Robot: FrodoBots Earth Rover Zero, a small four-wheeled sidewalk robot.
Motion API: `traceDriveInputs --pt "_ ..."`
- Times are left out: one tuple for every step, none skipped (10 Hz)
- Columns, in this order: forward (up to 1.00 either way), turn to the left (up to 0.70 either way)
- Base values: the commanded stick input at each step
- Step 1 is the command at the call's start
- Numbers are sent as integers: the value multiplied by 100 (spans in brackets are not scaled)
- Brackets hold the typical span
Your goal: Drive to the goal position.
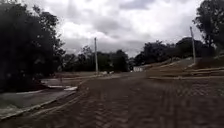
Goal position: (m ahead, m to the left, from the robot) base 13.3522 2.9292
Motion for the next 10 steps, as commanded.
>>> traceDriveInputs --pt "100 0" --pt "100 0" --pt "100 0" --pt "100 0" --pt "100 0" --pt "100 0" --pt "100 0" --pt "100 0" --pt "100 0" --pt "100 0"
